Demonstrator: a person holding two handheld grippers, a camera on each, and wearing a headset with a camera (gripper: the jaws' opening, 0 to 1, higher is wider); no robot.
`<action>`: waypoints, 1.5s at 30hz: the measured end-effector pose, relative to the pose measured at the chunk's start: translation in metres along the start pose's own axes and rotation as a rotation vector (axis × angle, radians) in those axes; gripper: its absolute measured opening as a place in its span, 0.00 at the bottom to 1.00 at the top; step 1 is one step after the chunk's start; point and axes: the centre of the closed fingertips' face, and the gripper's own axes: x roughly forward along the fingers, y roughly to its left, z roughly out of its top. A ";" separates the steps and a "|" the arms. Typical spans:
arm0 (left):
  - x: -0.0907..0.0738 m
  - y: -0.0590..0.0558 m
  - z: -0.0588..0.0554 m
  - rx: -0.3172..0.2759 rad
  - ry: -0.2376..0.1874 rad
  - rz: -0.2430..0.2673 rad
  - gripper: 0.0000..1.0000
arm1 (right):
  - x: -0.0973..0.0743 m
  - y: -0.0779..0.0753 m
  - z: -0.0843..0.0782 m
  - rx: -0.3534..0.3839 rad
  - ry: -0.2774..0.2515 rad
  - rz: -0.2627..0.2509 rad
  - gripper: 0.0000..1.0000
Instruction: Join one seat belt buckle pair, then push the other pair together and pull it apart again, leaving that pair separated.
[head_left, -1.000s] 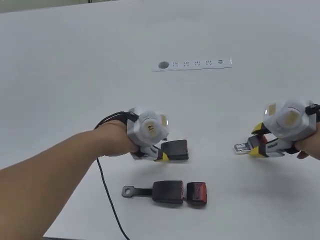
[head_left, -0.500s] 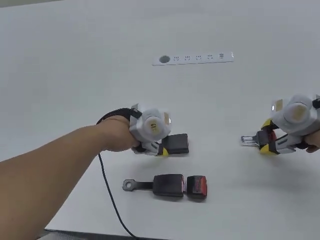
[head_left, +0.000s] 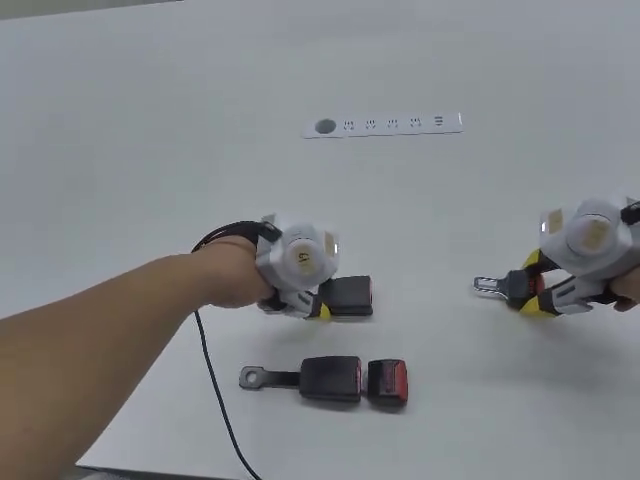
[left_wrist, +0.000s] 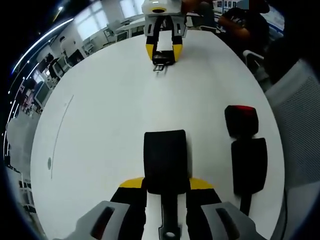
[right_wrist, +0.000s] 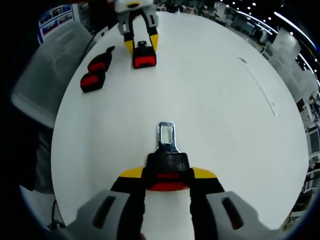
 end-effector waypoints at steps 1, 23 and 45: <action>0.000 0.000 0.000 0.001 0.002 0.002 0.31 | 0.000 0.000 0.000 0.002 -0.002 0.001 0.34; 0.001 -0.001 0.000 0.011 0.036 -0.011 0.31 | 0.031 0.023 0.077 -0.051 -0.050 0.003 0.34; 0.002 -0.001 0.002 0.004 0.041 -0.011 0.31 | 0.057 0.036 0.131 -0.149 -0.072 -0.005 0.33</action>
